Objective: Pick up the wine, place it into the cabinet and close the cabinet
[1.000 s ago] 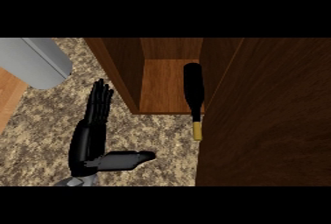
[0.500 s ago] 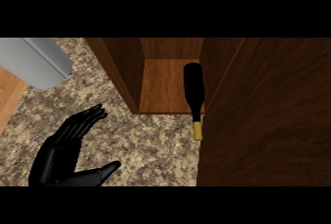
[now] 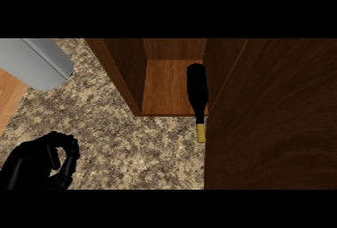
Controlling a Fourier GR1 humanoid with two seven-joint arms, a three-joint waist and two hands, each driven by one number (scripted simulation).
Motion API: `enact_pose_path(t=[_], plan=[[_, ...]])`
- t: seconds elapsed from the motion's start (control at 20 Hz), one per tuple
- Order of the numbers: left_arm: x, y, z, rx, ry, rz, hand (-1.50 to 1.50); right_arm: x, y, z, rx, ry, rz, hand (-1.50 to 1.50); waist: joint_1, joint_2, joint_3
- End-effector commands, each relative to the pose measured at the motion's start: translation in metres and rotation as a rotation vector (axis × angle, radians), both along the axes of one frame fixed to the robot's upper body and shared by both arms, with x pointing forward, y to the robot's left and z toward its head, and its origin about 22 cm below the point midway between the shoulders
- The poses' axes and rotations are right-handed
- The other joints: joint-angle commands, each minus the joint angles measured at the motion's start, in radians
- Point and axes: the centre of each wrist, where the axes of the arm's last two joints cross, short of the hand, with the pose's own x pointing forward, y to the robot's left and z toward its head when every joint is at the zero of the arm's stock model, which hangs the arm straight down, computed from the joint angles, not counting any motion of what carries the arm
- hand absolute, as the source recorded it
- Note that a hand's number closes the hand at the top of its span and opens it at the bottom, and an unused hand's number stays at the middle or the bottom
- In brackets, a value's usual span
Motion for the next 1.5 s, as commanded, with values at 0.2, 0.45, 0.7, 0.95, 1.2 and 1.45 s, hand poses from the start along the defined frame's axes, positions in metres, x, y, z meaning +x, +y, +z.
enact_pose_path(t=[0.2,0.45,0.7,0.95,1.2,1.45], plan=[[-0.006,0.024,0.007,-0.002,0.008,-0.018,1.50,-0.005,0.023,0.013,0.141,0.046,0.198,1.50,0.010,-0.001,0.000],[-0.013,0.041,0.005,0.006,-0.002,-0.029,1.50,-0.004,0.039,0.027,0.140,0.044,0.276,1.50,0.021,0.000,-0.001],[-0.017,0.039,-0.015,-0.001,0.015,-0.047,1.50,0.022,0.066,0.027,0.159,-0.026,0.339,1.50,0.028,0.003,-0.002],[-0.016,0.052,0.006,0.006,0.002,-0.031,1.50,0.035,0.096,0.047,0.147,0.002,0.370,1.50,0.034,0.000,-0.003],[-0.016,0.053,0.002,0.021,0.011,-0.034,1.50,0.057,0.134,0.059,0.150,0.029,0.380,1.50,0.030,-0.001,-0.002],[-0.014,0.072,0.005,0.004,0.004,-0.052,1.50,0.087,0.173,0.078,0.201,0.032,0.353,1.50,0.026,0.000,-0.001]])
